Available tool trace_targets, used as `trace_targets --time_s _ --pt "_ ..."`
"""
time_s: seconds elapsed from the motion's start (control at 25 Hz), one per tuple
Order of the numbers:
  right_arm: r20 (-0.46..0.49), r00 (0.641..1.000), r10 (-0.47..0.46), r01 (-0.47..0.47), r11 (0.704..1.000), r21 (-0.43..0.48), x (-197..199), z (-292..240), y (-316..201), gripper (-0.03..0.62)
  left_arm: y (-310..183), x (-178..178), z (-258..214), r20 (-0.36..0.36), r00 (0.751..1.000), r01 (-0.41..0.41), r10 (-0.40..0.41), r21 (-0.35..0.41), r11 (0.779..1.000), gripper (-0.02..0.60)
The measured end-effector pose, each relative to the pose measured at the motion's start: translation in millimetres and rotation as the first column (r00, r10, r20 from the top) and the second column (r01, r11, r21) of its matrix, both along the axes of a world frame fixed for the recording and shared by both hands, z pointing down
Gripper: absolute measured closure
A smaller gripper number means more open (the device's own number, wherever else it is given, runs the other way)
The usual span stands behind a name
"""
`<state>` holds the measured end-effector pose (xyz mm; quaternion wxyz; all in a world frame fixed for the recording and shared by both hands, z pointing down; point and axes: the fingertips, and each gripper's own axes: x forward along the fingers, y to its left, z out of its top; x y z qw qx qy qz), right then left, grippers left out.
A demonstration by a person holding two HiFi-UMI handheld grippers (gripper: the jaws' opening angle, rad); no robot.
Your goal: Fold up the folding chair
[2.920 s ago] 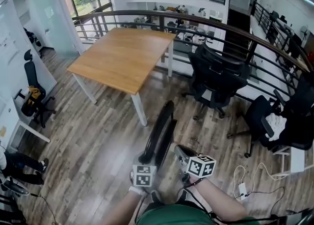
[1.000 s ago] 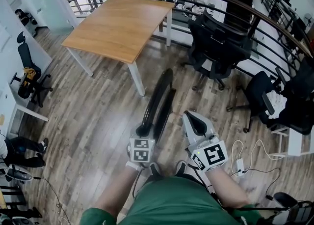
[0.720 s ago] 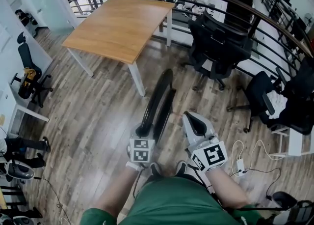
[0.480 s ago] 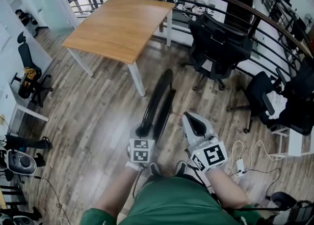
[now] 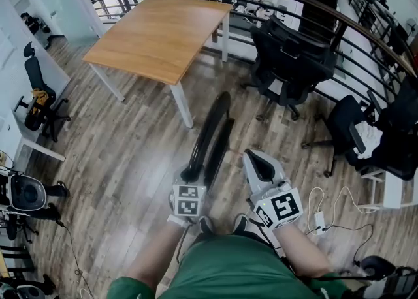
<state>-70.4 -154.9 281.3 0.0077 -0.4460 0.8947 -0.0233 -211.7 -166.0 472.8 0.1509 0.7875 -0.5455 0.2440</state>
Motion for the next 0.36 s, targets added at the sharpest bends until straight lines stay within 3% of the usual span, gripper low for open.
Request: trace_targets --time_s 0.36 --pt "-0.003 1.000 -0.001 0.000 1.000 -0.003 5.2 4.9 2.6 0.591 1.9 8.4 4.0 0.000 1.000 -0.008 0.008 -0.001 1.000 0.465"
